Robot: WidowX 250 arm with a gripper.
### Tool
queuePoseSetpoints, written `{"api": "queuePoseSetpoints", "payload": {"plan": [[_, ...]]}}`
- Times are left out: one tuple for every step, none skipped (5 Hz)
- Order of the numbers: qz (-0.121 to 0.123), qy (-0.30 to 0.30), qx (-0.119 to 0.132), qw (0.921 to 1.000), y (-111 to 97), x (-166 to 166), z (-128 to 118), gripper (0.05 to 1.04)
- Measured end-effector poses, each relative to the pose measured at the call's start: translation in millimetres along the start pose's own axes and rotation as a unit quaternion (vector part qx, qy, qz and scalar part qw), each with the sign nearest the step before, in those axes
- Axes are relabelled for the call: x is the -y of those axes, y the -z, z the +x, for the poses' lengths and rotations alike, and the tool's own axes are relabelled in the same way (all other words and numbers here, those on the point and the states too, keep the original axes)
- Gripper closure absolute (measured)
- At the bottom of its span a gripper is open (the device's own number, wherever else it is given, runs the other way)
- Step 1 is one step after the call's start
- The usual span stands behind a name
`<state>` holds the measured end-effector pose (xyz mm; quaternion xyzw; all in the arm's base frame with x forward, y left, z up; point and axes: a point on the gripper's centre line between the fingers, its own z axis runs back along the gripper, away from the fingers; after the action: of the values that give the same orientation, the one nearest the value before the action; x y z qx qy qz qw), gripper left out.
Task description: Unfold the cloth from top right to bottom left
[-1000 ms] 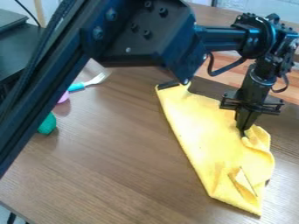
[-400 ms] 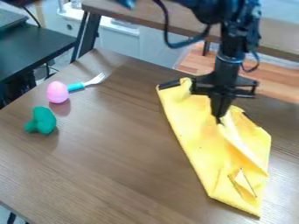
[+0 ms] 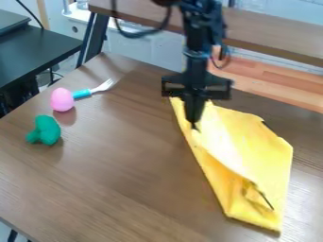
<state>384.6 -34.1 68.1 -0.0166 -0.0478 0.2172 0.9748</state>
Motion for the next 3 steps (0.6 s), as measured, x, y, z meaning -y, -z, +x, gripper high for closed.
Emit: {"api": "queuePoseSetpoints", "payload": {"plan": [[-0.011, 0.019, -0.002, 0.9997, -12.0, -17.9, -7.7, 1.035], [-0.008, 0.020, -0.005, 0.9998, -19.0, -34.8, -11.7, 1.035], [-0.001, 0.036, -0.010, 0.9993, -25.1, -46.0, -17.8, 1.035]]}}
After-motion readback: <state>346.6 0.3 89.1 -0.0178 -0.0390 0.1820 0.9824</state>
